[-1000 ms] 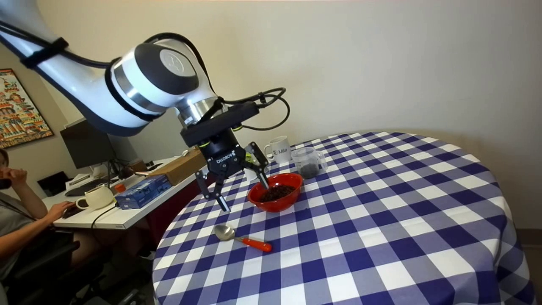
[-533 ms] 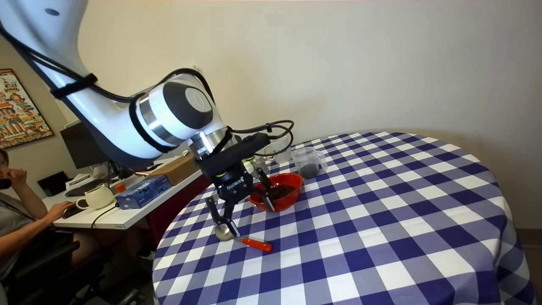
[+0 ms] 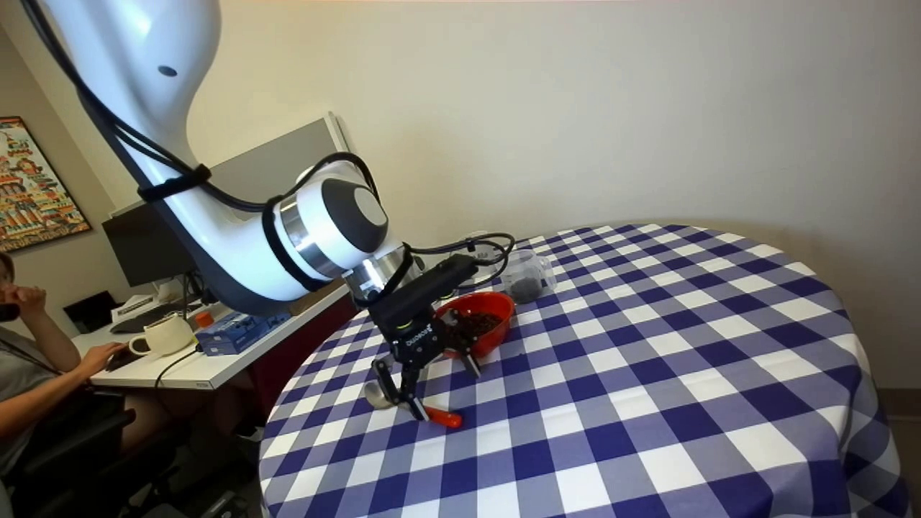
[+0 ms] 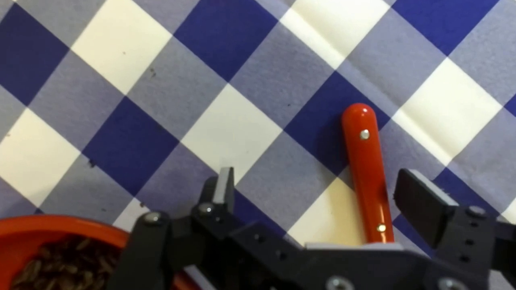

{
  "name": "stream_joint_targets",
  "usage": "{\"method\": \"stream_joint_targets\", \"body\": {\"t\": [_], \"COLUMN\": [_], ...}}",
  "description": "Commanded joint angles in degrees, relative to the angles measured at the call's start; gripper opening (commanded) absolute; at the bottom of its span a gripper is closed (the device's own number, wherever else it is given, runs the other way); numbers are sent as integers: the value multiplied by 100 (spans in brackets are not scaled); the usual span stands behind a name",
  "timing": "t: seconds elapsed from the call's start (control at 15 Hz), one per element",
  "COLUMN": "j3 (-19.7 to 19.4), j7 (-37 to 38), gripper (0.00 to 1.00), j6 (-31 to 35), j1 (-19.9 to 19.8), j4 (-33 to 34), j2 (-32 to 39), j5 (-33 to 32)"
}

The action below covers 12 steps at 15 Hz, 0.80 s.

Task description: Use the spoon to scoop up contents in the bowl and pour them in the jug

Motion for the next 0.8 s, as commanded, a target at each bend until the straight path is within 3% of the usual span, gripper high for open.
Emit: {"method": "stream_joint_targets", "body": {"t": [0.0,0.07,0.13,0.27,0.73], "j3": [51,76,108,191,539], "j7": [127,117,99,48,-171], "gripper": [100,94,74,69,17], "j6": [135,116,115,150,248], "j1": [-60,-78,-100,-160,-346], "j4": [99,81,40,-69,-460], "j2": [120,84,24,-103,-462], "j5": [-85,-40,0,76,489]}}
